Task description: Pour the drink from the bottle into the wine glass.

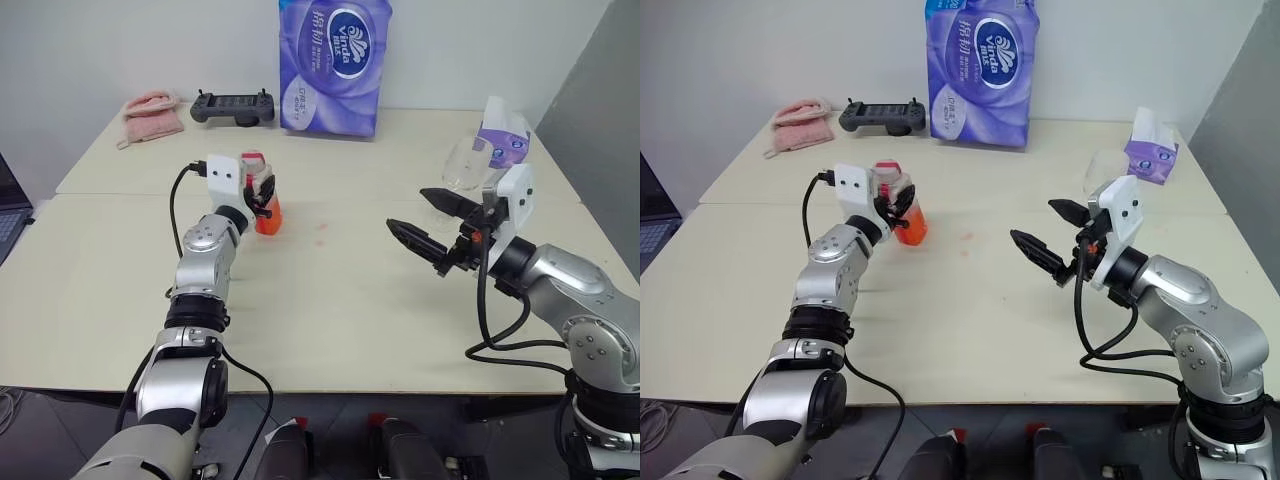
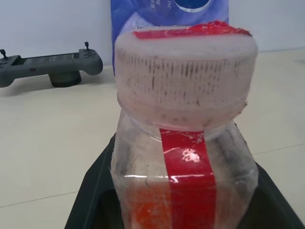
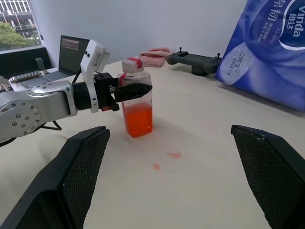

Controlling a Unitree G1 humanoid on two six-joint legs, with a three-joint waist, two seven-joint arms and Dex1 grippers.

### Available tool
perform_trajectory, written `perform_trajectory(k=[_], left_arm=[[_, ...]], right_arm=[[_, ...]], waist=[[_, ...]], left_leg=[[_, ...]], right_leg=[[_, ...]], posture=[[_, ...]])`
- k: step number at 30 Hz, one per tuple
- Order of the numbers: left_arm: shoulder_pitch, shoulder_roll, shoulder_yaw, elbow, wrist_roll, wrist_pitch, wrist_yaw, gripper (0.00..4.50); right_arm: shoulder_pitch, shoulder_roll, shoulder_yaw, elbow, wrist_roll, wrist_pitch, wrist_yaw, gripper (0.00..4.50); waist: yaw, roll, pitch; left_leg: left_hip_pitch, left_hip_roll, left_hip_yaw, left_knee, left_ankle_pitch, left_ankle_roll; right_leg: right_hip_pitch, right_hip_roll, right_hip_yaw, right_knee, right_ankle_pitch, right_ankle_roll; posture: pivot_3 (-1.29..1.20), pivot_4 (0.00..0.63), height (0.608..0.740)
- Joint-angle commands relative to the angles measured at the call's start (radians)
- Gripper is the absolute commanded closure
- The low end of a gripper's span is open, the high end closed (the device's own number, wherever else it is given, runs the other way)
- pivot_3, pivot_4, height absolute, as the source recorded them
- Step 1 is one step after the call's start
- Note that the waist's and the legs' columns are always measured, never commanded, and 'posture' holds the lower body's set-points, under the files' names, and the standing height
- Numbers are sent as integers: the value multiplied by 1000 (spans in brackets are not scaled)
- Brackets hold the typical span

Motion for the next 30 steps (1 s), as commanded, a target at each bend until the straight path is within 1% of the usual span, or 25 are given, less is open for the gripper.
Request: perform_trajectory(k=[1,5,10,15,21,25,30], left_arm=[[-31,14,-40,-127,-28,33,-94,2739],[1,22,-137,-261,-74,96,-315,2739],[48,44,-199,-412,-196,234,-544,2739],[60,68,-232,-450,-224,278,-652,2739],[73,60,-251,-482,-239,293,-709,2739],[80,54,-264,-512,-246,284,-734,2739],[75,47,-276,-507,-234,255,-752,2739]], right_arm=[[-53,-9,10,-2,-27,-17,-12,0],[-93,11,46,21,-44,-22,-7,0],[-138,34,89,34,-66,-19,-10,0],[-146,58,100,24,-62,-6,-25,0],[-97,92,116,-18,-33,26,-36,0],[-119,127,126,-1,-44,20,-54,0],[-139,152,119,26,-39,20,-54,0]], waist=[[0,0,0],[0,0,0],[-4,0,0],[-7,0,0],[-7,0,0],[-6,0,0],[-6,0,0]], left_leg=[[0,0,0,0,0,0],[-2,0,0,0,0,0],[-2,0,1,0,0,0],[-2,1,1,0,0,0],[-4,0,1,0,0,0],[-7,0,1,4,0,0],[-7,0,1,4,0,0]], right_leg=[[0,0,0,0,0,0],[-2,0,0,0,0,0],[-3,0,1,0,0,0],[-4,1,1,3,0,0],[-5,4,2,2,0,0],[-8,4,2,5,0,0],[-8,4,2,5,0,0]], posture=[[0,150,740],[0,150,740],[0,150,740],[0,150,740],[0,150,740],[0,150,740],[0,150,740]])
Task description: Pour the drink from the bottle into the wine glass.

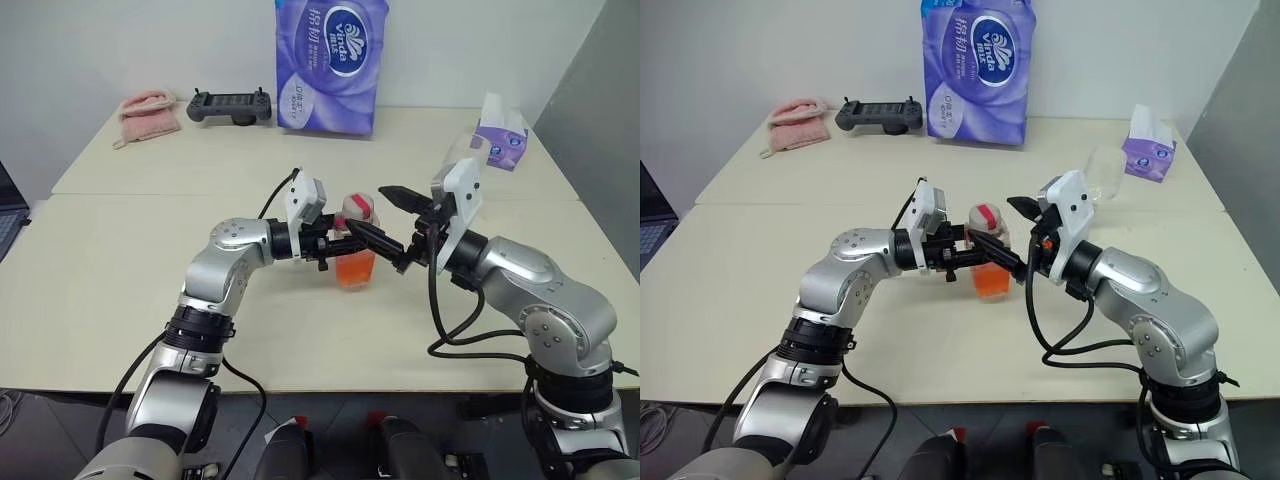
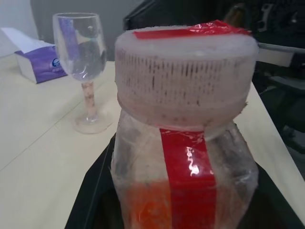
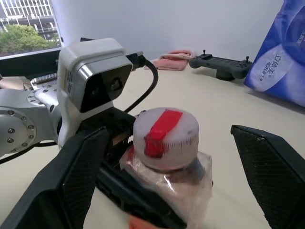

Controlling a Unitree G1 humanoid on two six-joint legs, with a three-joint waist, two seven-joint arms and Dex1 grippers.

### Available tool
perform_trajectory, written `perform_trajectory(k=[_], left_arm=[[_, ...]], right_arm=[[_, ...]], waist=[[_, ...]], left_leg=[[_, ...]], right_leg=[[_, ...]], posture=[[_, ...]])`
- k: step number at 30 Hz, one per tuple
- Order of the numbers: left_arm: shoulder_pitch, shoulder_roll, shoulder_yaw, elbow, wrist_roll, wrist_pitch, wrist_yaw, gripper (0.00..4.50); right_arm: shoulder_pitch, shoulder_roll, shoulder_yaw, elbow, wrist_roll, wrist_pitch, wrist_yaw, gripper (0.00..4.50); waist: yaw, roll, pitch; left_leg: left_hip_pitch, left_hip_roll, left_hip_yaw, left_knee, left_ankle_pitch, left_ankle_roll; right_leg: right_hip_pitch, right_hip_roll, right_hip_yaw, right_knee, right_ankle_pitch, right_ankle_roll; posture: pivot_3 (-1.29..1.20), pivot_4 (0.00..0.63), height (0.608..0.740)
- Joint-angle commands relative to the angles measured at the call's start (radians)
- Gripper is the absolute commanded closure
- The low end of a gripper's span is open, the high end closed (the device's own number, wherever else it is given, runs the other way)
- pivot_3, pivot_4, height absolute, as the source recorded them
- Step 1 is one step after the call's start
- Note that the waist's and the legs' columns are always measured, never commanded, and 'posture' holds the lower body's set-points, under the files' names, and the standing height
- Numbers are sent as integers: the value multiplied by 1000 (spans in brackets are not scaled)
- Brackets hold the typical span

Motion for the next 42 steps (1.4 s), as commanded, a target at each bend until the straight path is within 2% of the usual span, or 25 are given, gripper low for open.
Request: perform_trajectory(k=[1,11,14,20,27,30,34,36,39,42], left_arm=[[-17,1,-3,-34,-7,-40,-19,2739],[-18,-6,-14,-5,22,-79,-14,2739],[-18,-10,-7,-8,18,-75,-7,2739],[-14,-8,-4,-10,18,-75,-1,2739],[1,-13,-2,-44,2,-47,10,2739],[22,16,-30,-114,-30,-21,-69,2739],[13,61,-47,-199,-122,64,-180,2739],[12,83,-51,-235,-165,120,-211,2739],[17,95,-56,-256,-175,137,-223,2739],[20,89,-52,-235,-152,113,-206,2739]], right_arm=[[-27,10,-17,-10,16,-7,1,0],[-33,33,-13,-2,24,5,0,0],[-29,24,-4,0,9,-3,14,623],[-22,26,-13,-7,14,0,18,2676],[-21,1,-30,-17,23,-5,44,2670],[-93,-114,-51,56,76,-31,261,2670],[-203,-247,22,198,70,-104,581,2670],[-249,-272,51,256,62,-115,673,2670],[-268,-310,45,301,48,-118,731,2670],[-231,-369,-19,296,72,-75,727,1654]], waist=[[0,0,0],[0,0,0],[0,0,0],[0,0,0],[-1,0,0],[-1,1,1],[-6,2,2],[-11,3,3],[-12,3,3],[-8,3,3]], left_leg=[[0,0,0,0,0,0],[0,0,0,0,0,0],[0,0,0,0,0,0],[0,0,0,0,0,0],[0,0,0,0,0,0],[0,0,0,0,0,0],[0,0,0,1,0,1],[0,1,0,1,0,1],[0,1,0,1,0,1],[-1,0,0,2,0,1]], right_leg=[[0,0,0,0,0,0],[0,0,0,0,0,0],[0,0,0,0,0,0],[0,0,0,0,0,0],[0,0,0,0,0,0],[0,0,0,0,0,0],[0,1,0,0,0,0],[0,3,0,0,0,0],[0,3,0,0,0,0],[0,1,0,0,0,0]], posture=[[0,150,740],[0,150,740],[0,150,740],[0,150,740],[0,150,740],[0,150,740],[0,150,740],[0,150,740],[0,150,740],[0,150,740]])
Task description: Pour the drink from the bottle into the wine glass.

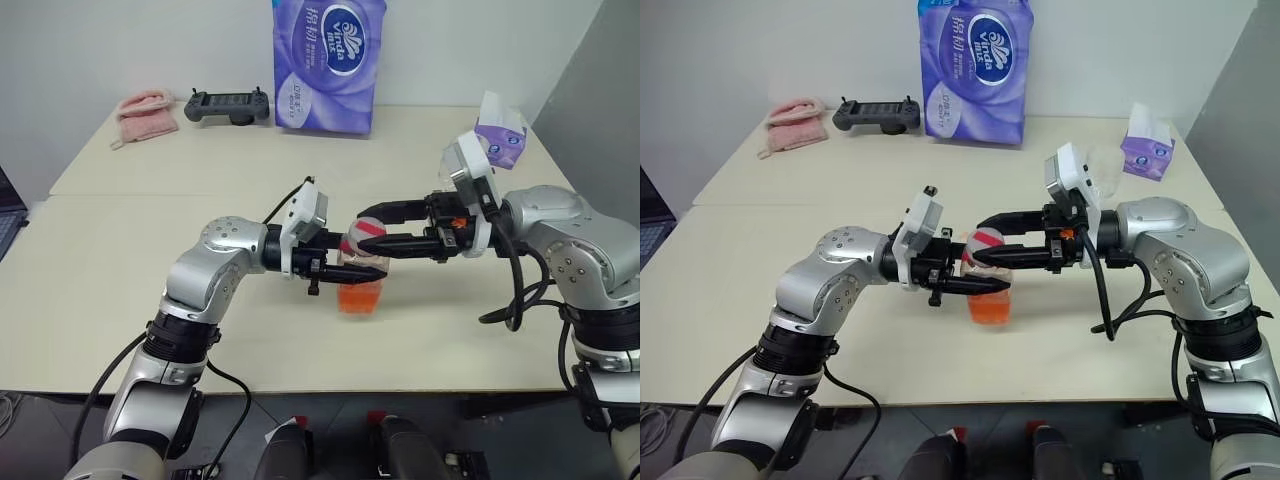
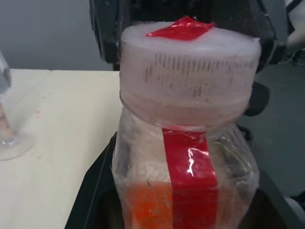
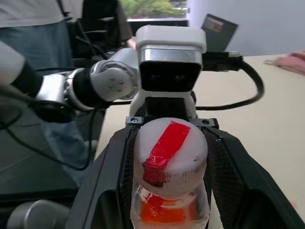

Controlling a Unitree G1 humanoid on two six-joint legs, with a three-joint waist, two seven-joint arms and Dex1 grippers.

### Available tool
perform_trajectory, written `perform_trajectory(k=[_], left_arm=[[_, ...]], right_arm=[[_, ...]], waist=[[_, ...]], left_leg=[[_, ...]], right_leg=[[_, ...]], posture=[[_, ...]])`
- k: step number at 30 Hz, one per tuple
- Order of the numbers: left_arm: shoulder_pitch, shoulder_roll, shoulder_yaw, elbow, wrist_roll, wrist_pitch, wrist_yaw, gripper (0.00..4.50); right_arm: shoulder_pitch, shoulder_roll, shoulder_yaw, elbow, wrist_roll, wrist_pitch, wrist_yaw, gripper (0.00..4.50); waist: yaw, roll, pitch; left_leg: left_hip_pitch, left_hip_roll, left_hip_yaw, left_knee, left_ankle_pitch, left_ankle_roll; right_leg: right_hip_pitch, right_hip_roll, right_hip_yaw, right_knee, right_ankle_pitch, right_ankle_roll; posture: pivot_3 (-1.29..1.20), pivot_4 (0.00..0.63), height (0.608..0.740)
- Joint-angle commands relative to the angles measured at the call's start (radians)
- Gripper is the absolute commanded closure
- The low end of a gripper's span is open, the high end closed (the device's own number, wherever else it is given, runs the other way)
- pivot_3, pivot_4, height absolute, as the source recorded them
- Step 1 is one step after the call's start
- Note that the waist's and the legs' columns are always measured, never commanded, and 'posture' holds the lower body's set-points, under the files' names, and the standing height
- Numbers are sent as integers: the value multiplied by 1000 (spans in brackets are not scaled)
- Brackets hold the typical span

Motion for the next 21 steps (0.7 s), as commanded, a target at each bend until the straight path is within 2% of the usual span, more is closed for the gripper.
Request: perform_trajectory(k=[1,4,5,7,9,14,16,21], left_arm=[[-11,-8,15,-26,-30,-30,-13,2739],[-28,-37,33,32,-8,-55,41,2739],[-30,-42,34,44,0,-66,49,2739],[-29,-51,36,65,9,-82,61,2739],[-32,-60,36,85,17,-98,73,2739],[-58,-94,40,145,34,-127,100,2739],[-76,-107,40,171,40,-138,108,2739],[-97,-120,34,196,45,-150,102,2739]], right_arm=[[45,-98,-121,-17,5,27,-20,1267],[169,-142,-246,-151,44,85,-139,230],[196,-146,-276,-188,66,108,-172,63],[243,-114,-326,-284,132,169,-285,63],[279,-31,-353,-390,189,215,-466,63],[244,143,-231,-490,73,244,-787,63],[221,202,-206,-489,82,261,-854,63],[199,238,-181,-464,73,261,-894,63]], waist=[[5,0,0],[19,0,0],[19,0,0],[15,0,0],[9,0,0],[2,1,1],[2,1,1],[5,1,1]], left_leg=[[0,0,0,0,0,0],[-1,-1,0,1,0,0],[-1,-1,0,1,0,0],[-1,0,0,1,0,0],[0,1,1,1,0,0],[0,2,0,1,0,0],[0,0,0,1,0,0],[-1,-1,0,1,0,0]], right_leg=[[0,-1,0,0,0,0],[0,-2,0,-1,0,0],[0,-3,0,0,0,0],[0,-5,0,1,0,0],[0,-4,1,1,0,0],[0,-2,1,2,0,0],[-1,-2,1,2,0,0],[0,-2,1,0,0,0]], posture=[[0,150,740],[0,150,740],[0,150,740],[0,150,740],[0,150,740],[0,150,740],[0,150,740],[0,150,740]])
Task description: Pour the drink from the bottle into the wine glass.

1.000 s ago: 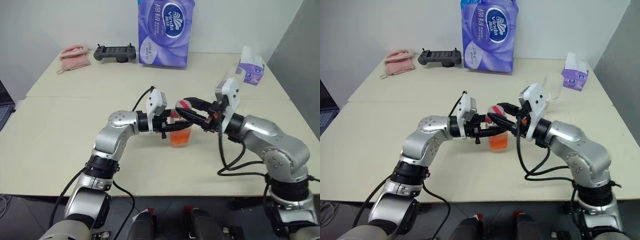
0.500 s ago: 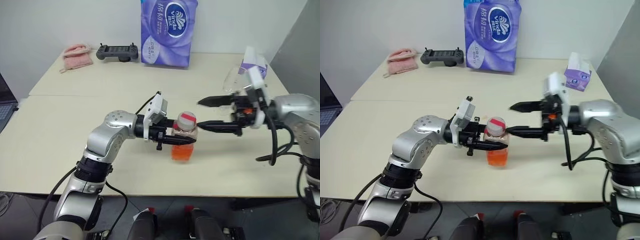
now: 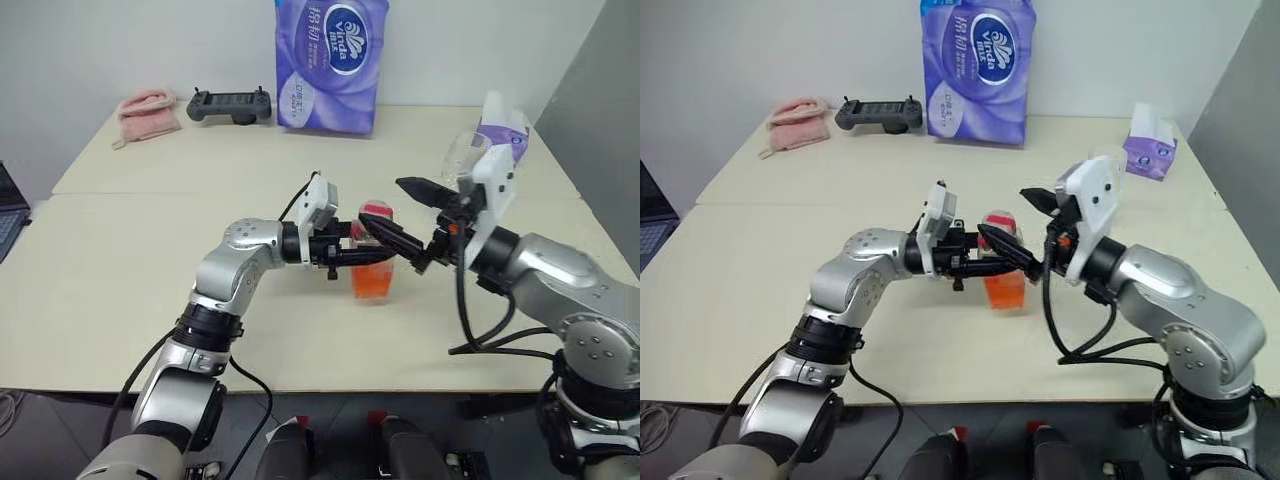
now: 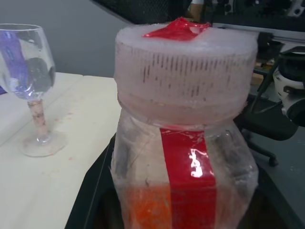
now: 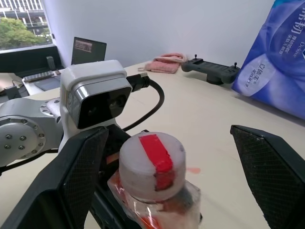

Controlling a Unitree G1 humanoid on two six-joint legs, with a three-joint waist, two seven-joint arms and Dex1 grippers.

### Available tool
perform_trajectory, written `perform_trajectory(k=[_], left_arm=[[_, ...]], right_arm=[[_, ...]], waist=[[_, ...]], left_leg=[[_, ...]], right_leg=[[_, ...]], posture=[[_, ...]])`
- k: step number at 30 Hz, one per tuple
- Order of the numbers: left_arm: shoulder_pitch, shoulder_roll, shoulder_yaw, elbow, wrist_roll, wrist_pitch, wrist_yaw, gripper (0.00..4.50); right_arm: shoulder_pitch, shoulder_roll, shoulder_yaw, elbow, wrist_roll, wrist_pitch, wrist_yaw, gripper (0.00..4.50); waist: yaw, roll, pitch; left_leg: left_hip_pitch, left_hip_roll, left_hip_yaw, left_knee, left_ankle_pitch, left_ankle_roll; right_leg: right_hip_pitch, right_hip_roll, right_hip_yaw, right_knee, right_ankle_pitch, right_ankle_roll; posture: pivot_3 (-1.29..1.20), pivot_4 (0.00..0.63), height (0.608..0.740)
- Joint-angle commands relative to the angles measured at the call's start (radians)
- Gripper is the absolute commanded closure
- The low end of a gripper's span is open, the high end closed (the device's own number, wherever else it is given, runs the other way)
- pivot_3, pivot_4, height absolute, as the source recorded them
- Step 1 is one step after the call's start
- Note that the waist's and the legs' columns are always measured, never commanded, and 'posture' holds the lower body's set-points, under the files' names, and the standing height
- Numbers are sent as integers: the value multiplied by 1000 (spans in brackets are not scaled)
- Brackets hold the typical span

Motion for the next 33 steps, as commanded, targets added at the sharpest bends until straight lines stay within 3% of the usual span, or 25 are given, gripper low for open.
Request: perform_trajectory(k=[1,7,10,16,22,24,30,33], left_arm=[[-37,-11,17,-7,-5,-31,-5,2739],[-45,-10,19,6,-4,-36,-3,2739],[-44,-8,21,5,-3,-36,0,2739],[-45,-10,26,1,-3,-34,11,2739],[-45,-10,28,-12,-11,-25,12,2739],[-46,-8,24,-22,-21,-18,-4,2739],[-79,27,-1,-72,-72,43,-136,2739],[-86,32,5,-78,-77,51,-141,2739]], right_arm=[[-19,10,-1,-12,3,-4,-23,63],[10,16,26,-38,13,0,-38,63],[16,24,26,-37,22,-2,-44,609],[11,25,30,-24,31,-2,-37,2697],[4,16,24,-3,33,-12,-17,2719],[-10,-33,28,36,20,-49,79,2719],[-114,-296,118,394,-89,-261,644,2719],[-210,-327,147,573,-107,-294,764,2719]], waist=[[0,0,0],[-3,0,0],[-4,0,0],[-4,0,0],[-4,0,0],[-4,0,0],[-6,1,1],[-14,1,1]], left_leg=[[0,0,0,0,0,0],[0,1,0,0,0,0],[0,1,0,0,0,0],[0,1,0,0,0,0],[0,1,0,0,0,0],[0,1,0,0,0,0],[1,1,1,0,0,1],[1,1,1,0,0,1]], right_leg=[[0,0,0,0,0,0],[0,1,0,1,0,0],[0,1,0,0,0,0],[0,1,0,0,0,0],[0,1,0,0,0,0],[0,1,0,0,0,0],[0,2,0,0,0,0],[1,3,0,0,0,0]], posture=[[0,150,740],[0,150,740],[0,150,740],[0,150,740],[0,150,740],[0,150,740],[0,150,740],[0,150,740]])
